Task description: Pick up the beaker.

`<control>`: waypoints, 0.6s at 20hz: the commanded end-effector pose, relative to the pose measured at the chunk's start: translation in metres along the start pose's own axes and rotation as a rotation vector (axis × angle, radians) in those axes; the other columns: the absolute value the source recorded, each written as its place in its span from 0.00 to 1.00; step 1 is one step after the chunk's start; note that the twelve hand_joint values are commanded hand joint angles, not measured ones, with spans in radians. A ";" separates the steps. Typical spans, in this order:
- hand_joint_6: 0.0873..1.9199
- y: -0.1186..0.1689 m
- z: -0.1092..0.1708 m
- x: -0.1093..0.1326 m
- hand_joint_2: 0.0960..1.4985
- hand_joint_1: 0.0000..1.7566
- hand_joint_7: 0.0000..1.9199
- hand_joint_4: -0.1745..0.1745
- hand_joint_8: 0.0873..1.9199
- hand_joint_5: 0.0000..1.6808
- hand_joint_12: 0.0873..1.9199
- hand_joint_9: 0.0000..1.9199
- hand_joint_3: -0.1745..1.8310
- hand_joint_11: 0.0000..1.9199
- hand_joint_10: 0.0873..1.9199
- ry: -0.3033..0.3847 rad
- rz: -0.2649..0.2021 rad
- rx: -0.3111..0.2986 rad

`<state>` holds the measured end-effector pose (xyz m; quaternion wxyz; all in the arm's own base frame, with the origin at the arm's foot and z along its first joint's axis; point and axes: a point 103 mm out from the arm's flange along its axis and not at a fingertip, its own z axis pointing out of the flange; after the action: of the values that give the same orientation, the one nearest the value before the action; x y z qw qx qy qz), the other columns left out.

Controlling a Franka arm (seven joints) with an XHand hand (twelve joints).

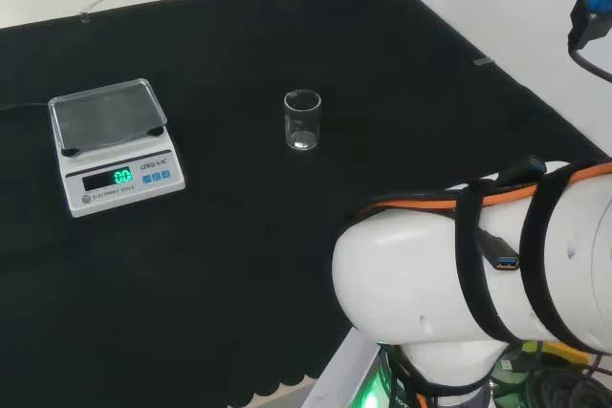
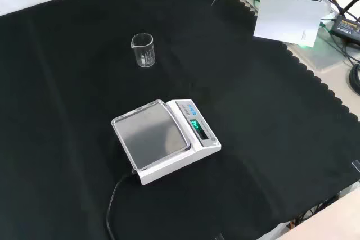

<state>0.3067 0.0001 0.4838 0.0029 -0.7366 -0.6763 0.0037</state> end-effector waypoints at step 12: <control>0.12 0.039 0.036 -0.018 0.39 0.39 0.23 0.31 0.38 0.20 0.76 0.22 0.27 0.08 0.42 0.015 0.020 0.054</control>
<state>0.3190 -0.0095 0.4693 0.0094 -0.7391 -0.6735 0.0120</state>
